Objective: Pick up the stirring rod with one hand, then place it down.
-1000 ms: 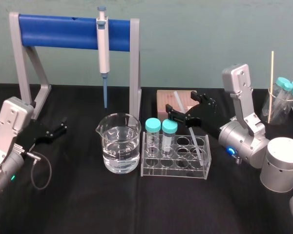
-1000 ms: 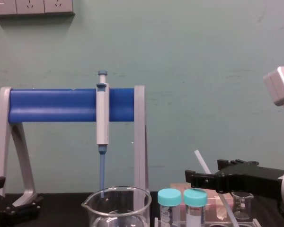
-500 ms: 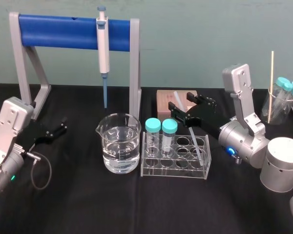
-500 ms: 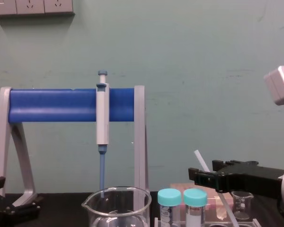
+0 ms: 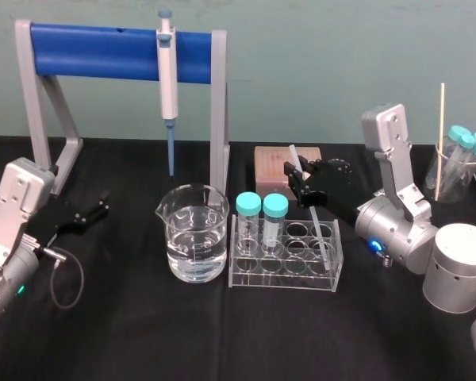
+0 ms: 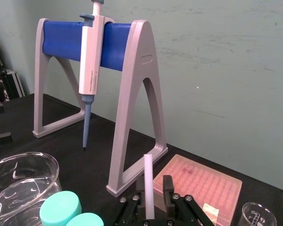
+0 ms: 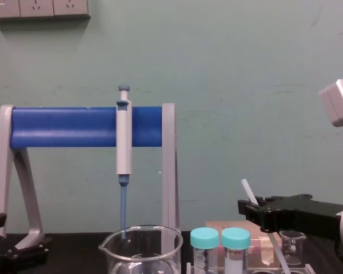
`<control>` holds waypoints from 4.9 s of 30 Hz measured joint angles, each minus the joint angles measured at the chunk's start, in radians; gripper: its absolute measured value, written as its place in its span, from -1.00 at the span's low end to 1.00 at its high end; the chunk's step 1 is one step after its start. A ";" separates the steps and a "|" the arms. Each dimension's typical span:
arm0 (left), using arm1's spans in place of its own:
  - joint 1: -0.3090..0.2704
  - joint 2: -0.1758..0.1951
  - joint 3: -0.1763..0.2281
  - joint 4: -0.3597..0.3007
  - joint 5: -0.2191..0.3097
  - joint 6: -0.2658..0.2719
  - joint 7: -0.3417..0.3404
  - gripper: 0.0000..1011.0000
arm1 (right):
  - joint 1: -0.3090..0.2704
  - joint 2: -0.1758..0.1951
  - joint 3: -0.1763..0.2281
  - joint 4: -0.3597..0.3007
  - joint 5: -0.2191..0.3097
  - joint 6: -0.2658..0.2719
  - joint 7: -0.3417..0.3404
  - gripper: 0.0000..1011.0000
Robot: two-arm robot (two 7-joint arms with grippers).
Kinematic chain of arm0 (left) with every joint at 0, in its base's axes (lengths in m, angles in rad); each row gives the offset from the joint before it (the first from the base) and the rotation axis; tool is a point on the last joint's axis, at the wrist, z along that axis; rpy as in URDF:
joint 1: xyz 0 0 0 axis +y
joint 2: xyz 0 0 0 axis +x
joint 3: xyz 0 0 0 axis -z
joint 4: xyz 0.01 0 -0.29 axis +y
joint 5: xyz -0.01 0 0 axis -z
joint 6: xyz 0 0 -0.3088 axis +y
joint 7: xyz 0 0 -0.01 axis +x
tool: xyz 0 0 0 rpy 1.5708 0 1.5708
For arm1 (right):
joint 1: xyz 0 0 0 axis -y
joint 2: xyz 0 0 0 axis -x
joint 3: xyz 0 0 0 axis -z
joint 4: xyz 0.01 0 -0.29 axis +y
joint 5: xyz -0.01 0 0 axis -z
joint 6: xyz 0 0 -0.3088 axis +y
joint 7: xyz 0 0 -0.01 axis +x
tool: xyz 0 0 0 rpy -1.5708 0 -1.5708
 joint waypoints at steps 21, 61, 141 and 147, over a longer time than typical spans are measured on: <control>0.000 0.000 0.000 0.000 0.000 0.000 0.000 0.98 | -0.026 -0.014 0.035 0.000 -0.001 -0.081 0.011 -0.87; 0.000 0.000 0.000 0.000 0.000 0.000 0.000 0.98 | -0.124 -0.018 0.173 -0.208 0.083 -0.346 0.077 -0.87; 0.000 0.000 0.000 0.000 0.000 0.000 0.000 0.98 | -0.139 -0.018 0.187 -0.213 0.058 -0.342 0.069 -0.87; 0.000 0.000 0.000 0.000 0.000 0.000 0.000 0.98 | -0.137 -0.019 0.186 -0.209 0.058 -0.344 0.070 -0.87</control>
